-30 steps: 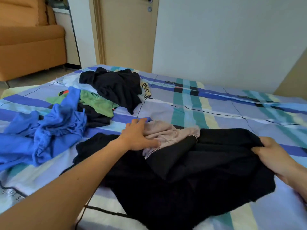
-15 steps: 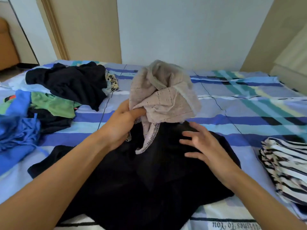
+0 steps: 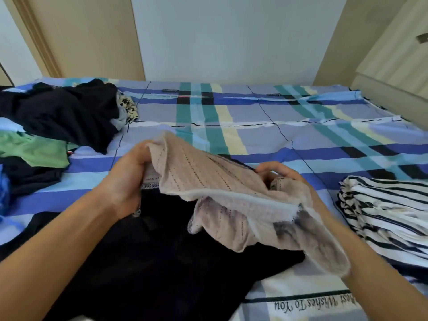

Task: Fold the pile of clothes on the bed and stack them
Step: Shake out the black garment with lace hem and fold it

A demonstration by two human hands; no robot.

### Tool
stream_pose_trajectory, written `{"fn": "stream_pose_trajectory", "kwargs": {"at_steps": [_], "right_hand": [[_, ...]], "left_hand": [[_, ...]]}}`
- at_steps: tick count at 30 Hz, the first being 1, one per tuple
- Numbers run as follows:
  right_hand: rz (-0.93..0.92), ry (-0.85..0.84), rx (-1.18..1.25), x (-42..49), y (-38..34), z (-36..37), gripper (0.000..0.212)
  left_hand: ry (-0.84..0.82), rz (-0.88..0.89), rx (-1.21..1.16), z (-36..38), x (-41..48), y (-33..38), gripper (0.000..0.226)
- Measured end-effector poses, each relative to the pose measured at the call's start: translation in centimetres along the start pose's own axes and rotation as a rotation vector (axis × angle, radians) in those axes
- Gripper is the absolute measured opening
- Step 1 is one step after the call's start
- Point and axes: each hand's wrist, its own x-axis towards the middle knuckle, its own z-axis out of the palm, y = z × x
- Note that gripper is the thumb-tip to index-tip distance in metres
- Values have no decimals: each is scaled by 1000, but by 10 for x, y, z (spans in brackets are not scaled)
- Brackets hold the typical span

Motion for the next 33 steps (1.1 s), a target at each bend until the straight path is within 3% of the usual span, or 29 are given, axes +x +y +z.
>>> {"fn": "stream_pose_trajectory", "kwargs": {"at_steps": [2,4,9,12,14,16,18,20,22,23,25,26,29,31,33], "right_hand": [[21,139,63,-4,-3,-10,43],[114,233,81,-5,-2,-25,37],[266,240,-41,-4,4,-33,46],[292,135,-61,-8,2,-26,48],[349,-2,-2,-13,-5,-20,45],[412,-94,-5,-22,-13,-14,58],[434,-86,-142,-27,-14,-8,56],[399,-155,-446,-32,-13,-3,37],[333,-271,-618,-34,-12,0,7],[290,-305,-623,-35,-13,1,8],[184,-311,-552,-37,-12,3,23],[130,-302,-504,-38,-12,5,30],[-24,-266,-372,-38,-7,10,44],[-127,-225,-310,-36,-3,12,45],[-237,-187,-260,-34,-3,15,39]], "left_hand": [[128,-27,-13,-11,3,8,47],[191,-52,-1,-29,6,23,36],[257,-171,55,-44,8,25,26],[232,-112,10,-40,9,22,25],[203,-71,-20,-42,9,20,37],[179,-52,-10,-42,7,22,44],[146,0,127,-42,7,22,36],[201,89,437,-42,9,20,31],[330,265,715,-41,8,13,27],[359,403,819,-36,4,11,24],[202,625,951,-20,-8,8,25],[48,634,985,-11,-13,6,28],[-366,413,1231,7,-19,-15,74],[-440,367,1467,11,-15,-33,106],[-416,347,1563,13,-10,-45,116]]}}
